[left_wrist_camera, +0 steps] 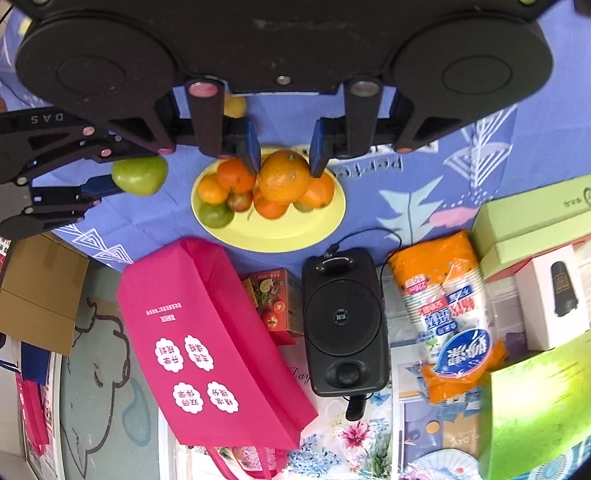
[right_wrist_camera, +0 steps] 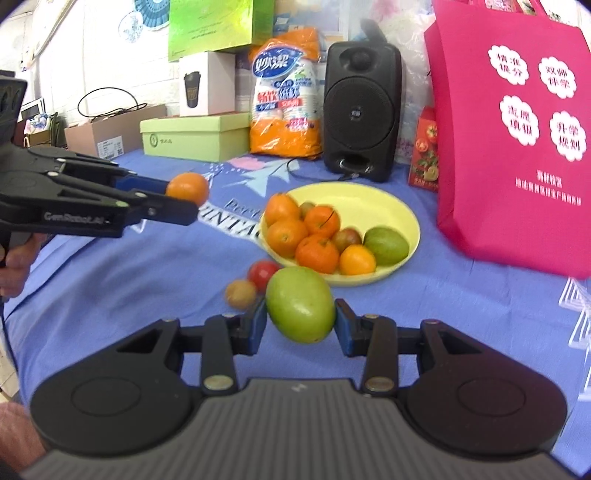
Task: Organize fruits
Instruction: 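Carry the orange and mango over the yellow plate and open both grippers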
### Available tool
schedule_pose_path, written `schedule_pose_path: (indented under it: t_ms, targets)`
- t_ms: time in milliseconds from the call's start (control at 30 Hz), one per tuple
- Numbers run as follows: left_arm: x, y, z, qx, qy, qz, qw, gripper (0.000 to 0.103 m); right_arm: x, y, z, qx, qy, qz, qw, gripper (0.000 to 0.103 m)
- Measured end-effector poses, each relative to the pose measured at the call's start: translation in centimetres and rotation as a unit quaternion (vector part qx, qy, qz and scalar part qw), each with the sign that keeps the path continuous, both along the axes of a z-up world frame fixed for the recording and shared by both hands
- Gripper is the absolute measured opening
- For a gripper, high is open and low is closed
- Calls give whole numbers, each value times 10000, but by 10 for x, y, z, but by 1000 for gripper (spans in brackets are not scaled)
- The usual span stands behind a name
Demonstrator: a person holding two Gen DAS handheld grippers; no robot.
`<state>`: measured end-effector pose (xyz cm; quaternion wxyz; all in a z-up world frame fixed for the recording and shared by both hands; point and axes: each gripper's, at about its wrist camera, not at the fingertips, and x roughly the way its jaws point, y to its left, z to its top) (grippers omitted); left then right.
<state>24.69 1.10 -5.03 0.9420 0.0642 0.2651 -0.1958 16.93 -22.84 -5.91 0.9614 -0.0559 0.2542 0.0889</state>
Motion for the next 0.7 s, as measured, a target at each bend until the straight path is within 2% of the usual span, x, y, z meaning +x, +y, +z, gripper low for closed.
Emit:
schedule_pose_path:
  t_ms: [200, 367, 700]
  targets:
    - [45, -17, 3, 82, 16, -45, 10000, 28, 29, -6, 26, -114, -310, -50, 9994, 38]
    - [85, -34, -2, 198, 97, -51, 9997, 28, 63, -14, 40, -193, -387, -146, 9990, 38]
    - [157, -51, -25, 345, 359, 127, 9987, 28, 130, -23, 19, -323, -77, -395, 9987, 38]
